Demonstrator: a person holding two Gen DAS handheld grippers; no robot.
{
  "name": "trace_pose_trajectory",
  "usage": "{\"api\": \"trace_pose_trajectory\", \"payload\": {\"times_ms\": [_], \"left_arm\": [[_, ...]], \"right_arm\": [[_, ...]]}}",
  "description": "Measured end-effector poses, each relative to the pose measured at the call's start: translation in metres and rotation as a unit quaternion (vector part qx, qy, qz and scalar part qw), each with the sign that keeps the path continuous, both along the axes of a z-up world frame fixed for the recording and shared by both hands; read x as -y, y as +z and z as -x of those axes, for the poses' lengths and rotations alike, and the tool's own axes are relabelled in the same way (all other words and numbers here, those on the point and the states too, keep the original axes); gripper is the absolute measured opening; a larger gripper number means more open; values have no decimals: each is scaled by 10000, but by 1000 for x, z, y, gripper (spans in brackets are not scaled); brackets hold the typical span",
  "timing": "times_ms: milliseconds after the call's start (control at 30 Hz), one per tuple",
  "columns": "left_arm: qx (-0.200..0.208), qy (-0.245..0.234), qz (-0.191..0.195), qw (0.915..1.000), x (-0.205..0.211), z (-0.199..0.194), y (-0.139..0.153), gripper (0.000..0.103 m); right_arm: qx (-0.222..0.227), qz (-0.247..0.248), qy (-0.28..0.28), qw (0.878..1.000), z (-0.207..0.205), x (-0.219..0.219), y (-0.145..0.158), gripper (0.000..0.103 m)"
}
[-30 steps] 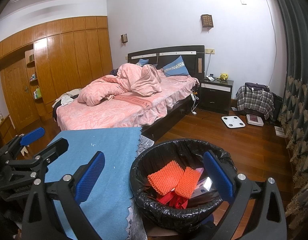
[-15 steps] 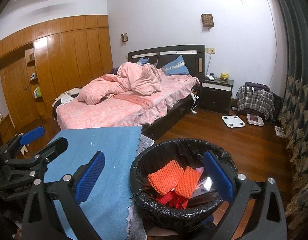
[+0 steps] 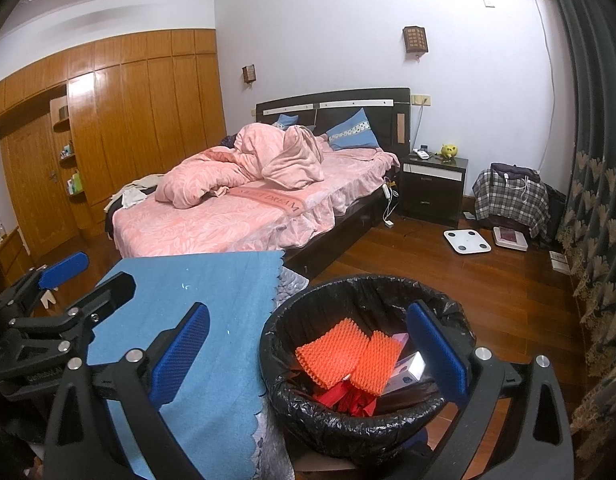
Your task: Collect trash
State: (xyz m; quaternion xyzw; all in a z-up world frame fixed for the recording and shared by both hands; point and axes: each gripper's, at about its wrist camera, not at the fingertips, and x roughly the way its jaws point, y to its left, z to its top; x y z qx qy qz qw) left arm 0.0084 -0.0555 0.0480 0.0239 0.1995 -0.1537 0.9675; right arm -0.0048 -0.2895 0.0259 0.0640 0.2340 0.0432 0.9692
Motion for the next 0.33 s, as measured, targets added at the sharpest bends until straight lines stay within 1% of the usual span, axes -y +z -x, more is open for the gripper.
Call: {"api": "trace_pose_trajectory", "payload": {"times_ms": [333], "left_arm": [[-8,41,-12,10000,-7,3,2,97]], "right_arm": [[4,1,-3,10000,0,-1,0,97]]}}
